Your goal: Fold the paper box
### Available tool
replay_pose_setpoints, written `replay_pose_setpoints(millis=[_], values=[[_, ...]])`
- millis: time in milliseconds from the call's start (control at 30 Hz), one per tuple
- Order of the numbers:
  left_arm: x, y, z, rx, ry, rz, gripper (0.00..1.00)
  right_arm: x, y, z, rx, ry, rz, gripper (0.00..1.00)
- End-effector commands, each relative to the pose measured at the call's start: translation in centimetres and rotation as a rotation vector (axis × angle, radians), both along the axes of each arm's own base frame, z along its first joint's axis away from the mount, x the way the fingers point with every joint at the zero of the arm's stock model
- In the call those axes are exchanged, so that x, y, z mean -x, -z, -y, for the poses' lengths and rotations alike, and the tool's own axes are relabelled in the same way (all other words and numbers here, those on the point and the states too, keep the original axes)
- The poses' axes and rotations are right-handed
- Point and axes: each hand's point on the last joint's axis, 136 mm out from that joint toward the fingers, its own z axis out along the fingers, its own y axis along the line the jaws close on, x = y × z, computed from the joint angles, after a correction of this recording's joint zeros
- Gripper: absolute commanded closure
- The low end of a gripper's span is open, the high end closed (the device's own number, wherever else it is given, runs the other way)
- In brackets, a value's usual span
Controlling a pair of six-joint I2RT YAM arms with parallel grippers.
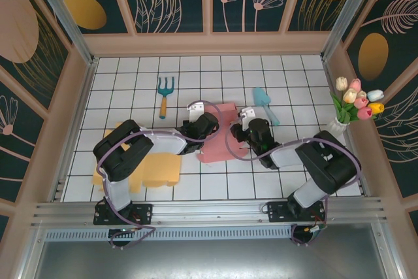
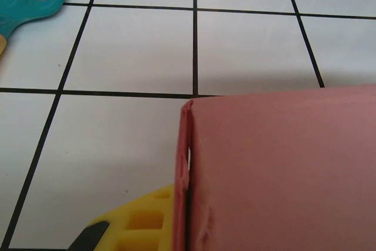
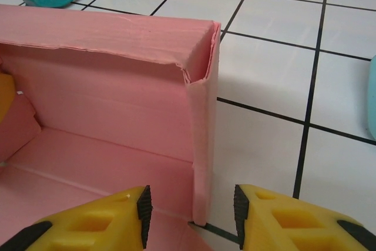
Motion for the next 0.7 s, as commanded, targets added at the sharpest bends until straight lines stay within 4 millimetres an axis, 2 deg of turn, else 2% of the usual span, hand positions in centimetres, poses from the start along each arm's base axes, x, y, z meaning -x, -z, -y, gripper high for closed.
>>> replay_pose_setpoints(millis=[0, 133, 333, 400, 567, 667], values=[[0.6, 2.0, 0.8, -0.007, 0.050, -0.063, 0.93, -2.3, -1.9, -0.4, -0.025, 0.057, 0.085, 0.56], [0.8, 2.2, 0.9, -0.004, 0.057, -0.073, 0.92, -3.3, -1.7, -0.2, -0.017, 0.109, 0.111, 0.59], [0.9, 1.8, 0.5, 0.015, 0.040, -0.064, 0.93, -4.1, -1.7, -0.3, 0.027, 0.194, 0.136, 0.69], [0.8, 1.5, 0.4, 0.021, 0.027, -0.055, 0.93, -4.1, -1.8, 0.3, 0.055, 0.250, 0.152, 0.74], [0.8, 1.1, -0.5, 0.002, -0.013, -0.038, 0.93, -4.1, -1.5, 2.3, 0.062, 0.374, 0.144, 0.78], [0.7, 0.7, -0.7, 0.010, -0.024, -0.029, 0.93, -4.0, -1.4, 3.1, 0.066, 0.419, 0.135, 0.86]])
